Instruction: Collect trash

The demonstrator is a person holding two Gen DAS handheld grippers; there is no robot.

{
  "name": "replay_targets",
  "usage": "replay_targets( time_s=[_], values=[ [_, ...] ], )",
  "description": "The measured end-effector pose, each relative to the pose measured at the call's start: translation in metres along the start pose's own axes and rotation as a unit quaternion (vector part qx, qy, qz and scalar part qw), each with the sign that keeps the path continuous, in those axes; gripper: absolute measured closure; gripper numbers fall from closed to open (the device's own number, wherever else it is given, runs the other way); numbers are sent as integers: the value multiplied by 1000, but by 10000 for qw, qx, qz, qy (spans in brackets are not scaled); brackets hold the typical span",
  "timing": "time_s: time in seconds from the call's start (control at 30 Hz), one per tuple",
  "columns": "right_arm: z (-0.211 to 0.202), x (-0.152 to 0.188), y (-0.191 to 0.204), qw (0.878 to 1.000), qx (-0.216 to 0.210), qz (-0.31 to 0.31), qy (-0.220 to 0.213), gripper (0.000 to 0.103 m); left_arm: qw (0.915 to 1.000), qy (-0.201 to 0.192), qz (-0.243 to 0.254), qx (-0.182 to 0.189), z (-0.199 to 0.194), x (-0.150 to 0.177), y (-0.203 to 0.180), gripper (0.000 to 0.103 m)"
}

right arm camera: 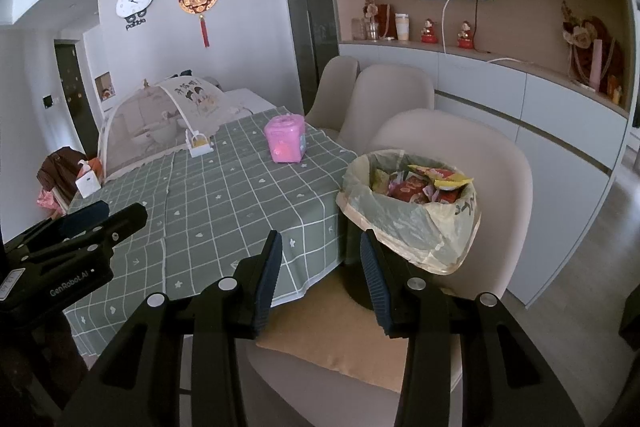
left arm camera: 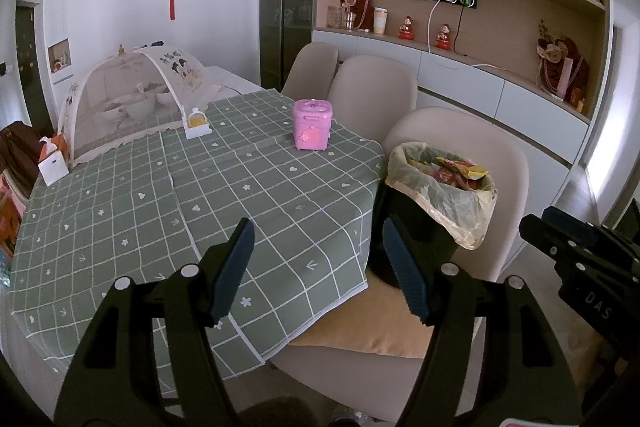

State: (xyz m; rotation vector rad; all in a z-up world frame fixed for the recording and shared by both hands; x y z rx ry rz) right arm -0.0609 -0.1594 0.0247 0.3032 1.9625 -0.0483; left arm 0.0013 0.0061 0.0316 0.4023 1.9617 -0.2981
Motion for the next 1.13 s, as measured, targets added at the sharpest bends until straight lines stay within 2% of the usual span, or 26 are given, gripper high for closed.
replay_targets(
  time_s=[0.83, 1.03, 1.13],
  values=[
    [4, 7, 1, 9999, 107, 54, 50, 64, 10000, 79, -21, -14, 9, -2, 4, 40],
    [26, 4, 9, 9998, 82, 15, 204, 64, 9985, 464, -256, -150, 41, 3, 26, 39],
    [45, 1, 16, 9994, 29, -108, 325, 64, 9933, 802, -601, -570, 81, 9, 71, 39]
  ],
)
Point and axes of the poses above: each gripper's, at about its wrist camera, not at the fingertips, and z roughly the way its jaws point, y to its left, x to its underside, the point moved 1 cm from there along z, roughly the way its jaws point, and after that the axes turned 10 degrees about -y, right-handed, at the moved point
